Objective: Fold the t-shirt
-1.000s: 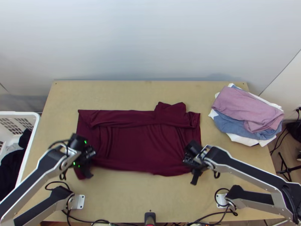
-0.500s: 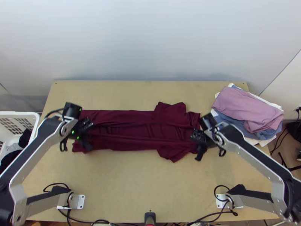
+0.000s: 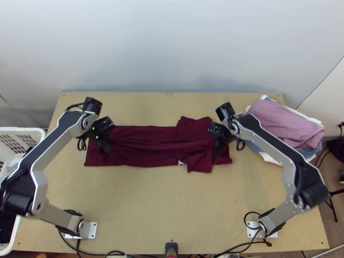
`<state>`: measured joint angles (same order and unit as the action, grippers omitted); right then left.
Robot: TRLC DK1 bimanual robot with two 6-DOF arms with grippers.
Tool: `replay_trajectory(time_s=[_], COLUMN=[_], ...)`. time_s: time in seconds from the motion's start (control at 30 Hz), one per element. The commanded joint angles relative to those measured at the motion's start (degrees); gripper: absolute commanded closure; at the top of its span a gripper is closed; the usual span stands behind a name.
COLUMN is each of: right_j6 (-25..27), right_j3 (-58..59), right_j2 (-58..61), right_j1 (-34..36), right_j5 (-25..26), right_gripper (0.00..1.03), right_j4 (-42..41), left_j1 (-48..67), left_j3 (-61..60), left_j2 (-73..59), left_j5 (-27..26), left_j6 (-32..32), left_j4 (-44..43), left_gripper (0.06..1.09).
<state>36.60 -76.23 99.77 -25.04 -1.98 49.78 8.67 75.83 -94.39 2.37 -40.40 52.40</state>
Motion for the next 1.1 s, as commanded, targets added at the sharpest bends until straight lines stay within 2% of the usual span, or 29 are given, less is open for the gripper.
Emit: replay_trajectory(time_s=[0.0, 0.3, 0.37, 0.4, 0.43, 0.47, 0.57, 0.6, 0.63, 0.77, 0.9, 1.0, 1.07], right_j6=[0.23, 0.23, 0.05, -0.04, -0.12, -0.48, -2.41, -3.46, -4.17, -6.37, -7.77, -8.39, -9.09], right_j3=[-9.38, -10.61, -10.61, -10.61, -10.79, -10.87, -11.31, -11.58, -11.93, -12.54, -12.46, -12.37, -12.28], right_j2=[8.69, 12.03, 13.17, 13.79, 14.23, 14.49, 14.58, 14.58, 14.40, 12.47, 10.89, 8.16, 6.41], right_j1=[1.22, 2.98, 3.42, 3.59, 3.59, 3.59, 3.86, 4.03, 4.21, 4.38, 4.91, 5.17, 5.35], right_j5=[-0.04, 0.04, -0.04, 0.04, 0.04, 0.04, 1.10, 1.63, 1.80, 1.80, 1.89, 1.89, 1.89], right_gripper=[1.00, 1.00, 1.00, 1.00, 0.95, 0.86, 0.49, 0.43, 0.38, 0.21, 0.06, 0.06, 0.06], right_j4=[-0.03, -0.12, -1.09, -1.62, -1.70, -1.79, -1.79, -1.88, -1.88, -1.88, -1.79, -1.00, -0.74], left_j1=[-1.64, -3.04, -2.51, -2.34, -2.07, -1.99, -1.81, -1.90, -2.07, -4.62, -8.05, -11.92, -14.82], left_j3=[8.37, 11.00, 10.39, 9.95, 9.42, 8.81, 7.93, 7.93, 7.84, 12.76, 16.72, 19.00, 20.50], left_j2=[-8.27, -11.43, -11.96, -12.13, -12.13, -12.13, -12.05, -11.87, -11.43, -10.73, -10.02, -8.79, -8.35], left_j5=[0.09, 0.09, 0.00, 0.00, 0.00, 0.00, 0.00, 0.00, 0.18, 0.97, 1.06, 1.06, 0.88], left_j6=[-1.17, -1.96, -1.35, -0.91, -0.38, 0.15, 1.99, 2.35, 2.61, 6.92, 7.27, 7.80, 10.96], left_j4=[-0.46, -0.72, -1.69, -1.95, -1.95, -1.95, -2.13, -2.74, -4.33, -6.26, -6.35, -6.52, -5.73], left_gripper=[1.04, 1.03, 0.97, 0.89, 0.77, 0.64, 0.38, 0.26, 0.08, 0.10, 0.10, 0.10, 0.10])
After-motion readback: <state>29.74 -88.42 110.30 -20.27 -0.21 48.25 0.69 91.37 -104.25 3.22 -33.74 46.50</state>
